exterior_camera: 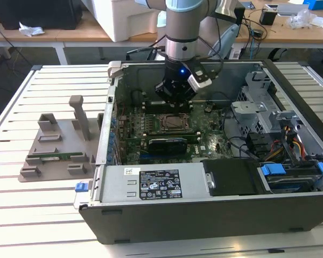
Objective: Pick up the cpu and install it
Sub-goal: 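Install the first cpu locking lever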
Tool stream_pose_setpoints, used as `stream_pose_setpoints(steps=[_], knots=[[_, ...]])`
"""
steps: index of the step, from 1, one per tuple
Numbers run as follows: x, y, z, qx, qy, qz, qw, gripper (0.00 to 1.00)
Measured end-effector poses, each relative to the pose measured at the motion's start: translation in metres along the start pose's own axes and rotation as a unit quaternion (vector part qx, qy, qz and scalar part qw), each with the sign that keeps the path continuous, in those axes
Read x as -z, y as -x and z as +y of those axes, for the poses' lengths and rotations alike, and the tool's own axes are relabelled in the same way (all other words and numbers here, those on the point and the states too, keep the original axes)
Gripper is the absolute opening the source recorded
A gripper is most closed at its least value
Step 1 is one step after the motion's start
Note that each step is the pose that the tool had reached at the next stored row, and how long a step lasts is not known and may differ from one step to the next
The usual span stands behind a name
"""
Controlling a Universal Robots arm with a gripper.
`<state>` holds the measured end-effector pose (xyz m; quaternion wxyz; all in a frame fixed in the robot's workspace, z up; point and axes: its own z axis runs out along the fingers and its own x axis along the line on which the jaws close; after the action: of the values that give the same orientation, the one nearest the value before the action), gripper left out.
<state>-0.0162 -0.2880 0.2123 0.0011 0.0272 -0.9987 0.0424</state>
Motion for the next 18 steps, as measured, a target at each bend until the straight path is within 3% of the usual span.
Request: stream_pose_setpoints(steps=[1, 14, 15, 18], knots=[[-0.0016, -0.0009, -0.0174, 0.0, -0.0021, 0.0001, 1.0, 0.11], [0.0607, -0.0012, -0.0228, 0.0, -0.0021, 0.0, 1.0, 0.11], [0.0641, -0.0013, -0.0231, 0.0, -0.0022, 0.0001, 1.0, 0.11], [0.0642, -0.0013, -0.0231, 0.0, -0.0015, 0.0, 1.0, 0.11]])
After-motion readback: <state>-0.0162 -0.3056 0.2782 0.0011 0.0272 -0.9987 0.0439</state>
